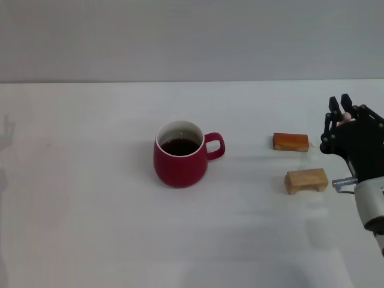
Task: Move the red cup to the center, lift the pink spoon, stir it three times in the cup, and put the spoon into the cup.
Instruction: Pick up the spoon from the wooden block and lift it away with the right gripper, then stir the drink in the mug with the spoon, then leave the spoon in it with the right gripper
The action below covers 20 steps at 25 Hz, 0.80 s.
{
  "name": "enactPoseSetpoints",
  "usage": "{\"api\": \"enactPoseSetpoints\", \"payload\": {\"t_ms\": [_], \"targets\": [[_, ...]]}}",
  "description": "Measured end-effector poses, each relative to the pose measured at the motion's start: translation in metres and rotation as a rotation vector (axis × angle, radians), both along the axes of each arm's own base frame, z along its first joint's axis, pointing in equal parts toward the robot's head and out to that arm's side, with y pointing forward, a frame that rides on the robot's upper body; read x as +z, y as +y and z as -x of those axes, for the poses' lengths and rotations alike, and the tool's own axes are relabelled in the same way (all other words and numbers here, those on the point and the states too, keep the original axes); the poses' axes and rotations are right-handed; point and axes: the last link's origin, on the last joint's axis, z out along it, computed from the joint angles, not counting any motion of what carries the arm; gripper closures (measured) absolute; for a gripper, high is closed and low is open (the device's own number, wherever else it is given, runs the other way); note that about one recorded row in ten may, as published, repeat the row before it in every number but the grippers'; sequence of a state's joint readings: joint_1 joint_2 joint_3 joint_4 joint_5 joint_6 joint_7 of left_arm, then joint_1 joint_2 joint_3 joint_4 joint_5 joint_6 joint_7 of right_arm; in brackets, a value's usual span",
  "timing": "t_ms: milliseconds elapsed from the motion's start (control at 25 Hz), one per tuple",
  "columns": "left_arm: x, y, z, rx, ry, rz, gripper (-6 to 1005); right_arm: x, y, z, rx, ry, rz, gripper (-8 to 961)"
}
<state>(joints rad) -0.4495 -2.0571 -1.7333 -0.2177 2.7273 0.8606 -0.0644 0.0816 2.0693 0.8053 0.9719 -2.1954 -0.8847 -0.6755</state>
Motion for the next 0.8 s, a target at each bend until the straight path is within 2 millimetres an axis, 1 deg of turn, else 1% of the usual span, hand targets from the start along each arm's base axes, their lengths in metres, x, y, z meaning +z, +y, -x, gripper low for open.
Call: {"api": "enactPoseSetpoints", "payload": {"t_ms": [480,800], "targets": [[-0.001,0.001,0.0,0.003,0.0,0.006,170,-0.001,0.006,0.016,0.049,0.003,0.008,827],[-0.002,0.002,-0.001,0.001,-0.002,0.007,170,-0.004,0.014,0.03,0.095,0.002,0.025,826]]}}
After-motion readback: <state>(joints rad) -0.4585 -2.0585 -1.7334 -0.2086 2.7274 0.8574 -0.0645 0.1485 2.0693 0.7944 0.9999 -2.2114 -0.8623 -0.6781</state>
